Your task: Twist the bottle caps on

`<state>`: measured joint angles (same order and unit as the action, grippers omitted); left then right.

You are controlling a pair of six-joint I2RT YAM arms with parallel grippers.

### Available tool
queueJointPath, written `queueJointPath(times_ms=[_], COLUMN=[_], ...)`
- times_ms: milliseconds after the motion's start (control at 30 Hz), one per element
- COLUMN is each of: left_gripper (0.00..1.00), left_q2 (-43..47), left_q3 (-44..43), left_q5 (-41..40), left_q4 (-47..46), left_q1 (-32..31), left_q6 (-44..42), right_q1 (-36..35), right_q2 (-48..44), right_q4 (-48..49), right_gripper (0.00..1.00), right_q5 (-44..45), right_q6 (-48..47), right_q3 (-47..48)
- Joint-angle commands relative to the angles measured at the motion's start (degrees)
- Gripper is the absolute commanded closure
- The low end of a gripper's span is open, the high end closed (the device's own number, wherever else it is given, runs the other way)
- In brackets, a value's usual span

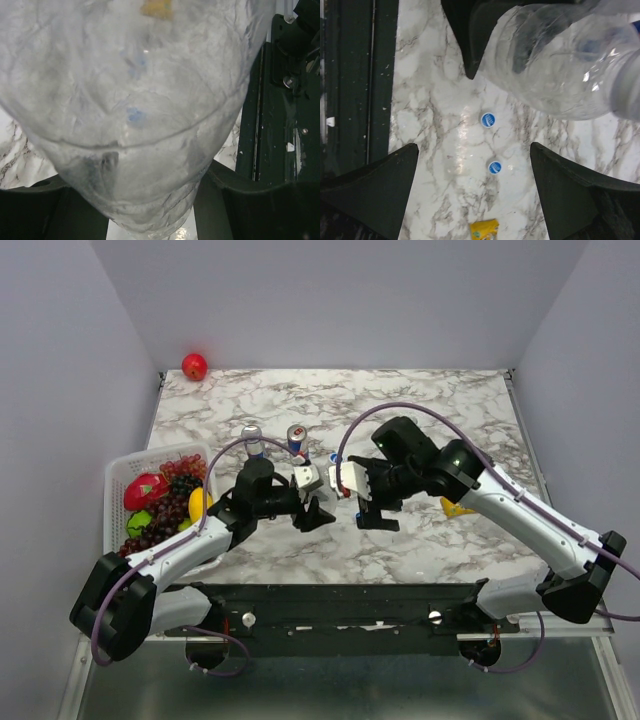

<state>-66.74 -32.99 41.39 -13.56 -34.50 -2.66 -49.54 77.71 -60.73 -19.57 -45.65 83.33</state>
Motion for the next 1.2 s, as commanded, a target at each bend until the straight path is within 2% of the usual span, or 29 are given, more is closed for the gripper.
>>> queueJointPath(times_ms=[0,100,167,267,433,600,867,1167], left_gripper=[1.0,1.0,1.0,1.0,1.0,1.0,1.0,1.0], left_q2=[0.03,-0.23,-0.41,-0.67,-0.41,-0.58,-0.94,-0.5], left_q3=[-0.58,-1.81,-2.77,-3.65,-3.83,-3.66,-3.31,-2.08], left_q5=[0.71,1.06,0.8,0.71,1.41,1.6,1.77,-1.04], left_q4=[4.22,10.54,12.24,12.86,10.75,7.34,2.14,-2.43], left_q1=[-0.65,-1.09,-1.27,-1.53,-2.06,-2.06,-1.19,1.01], left_q6=[-9.89,-19.21,-22.29,-22.57,-17.92,-13.61,-4.47,2.39], right_q1=[4.01,4.1,4.19,3.75,2.35,0.5,0.58,0.58], right_q2=[-1.95,-0.02,0.86,2.26,2.62,2.0,-0.28,-2.56], right_q4=[2.52,6.31,7.55,9.4,7.38,6.85,7.03,5.36], right_gripper=[0.0,0.0,0.0,0.0,0.0,0.0,0.0,0.0], right_q5=[-1.6,-3.18,-7.48,-11.18,-15.14,-12.77,-9.44,-3.03], right_q6=[10.39,8.93,6.2,2.15,-6.37,-9.9,-8.85,-1.56], right_q3=[6.04,11.41,12.73,12.21,10.19,7.9,4.22,1.23])
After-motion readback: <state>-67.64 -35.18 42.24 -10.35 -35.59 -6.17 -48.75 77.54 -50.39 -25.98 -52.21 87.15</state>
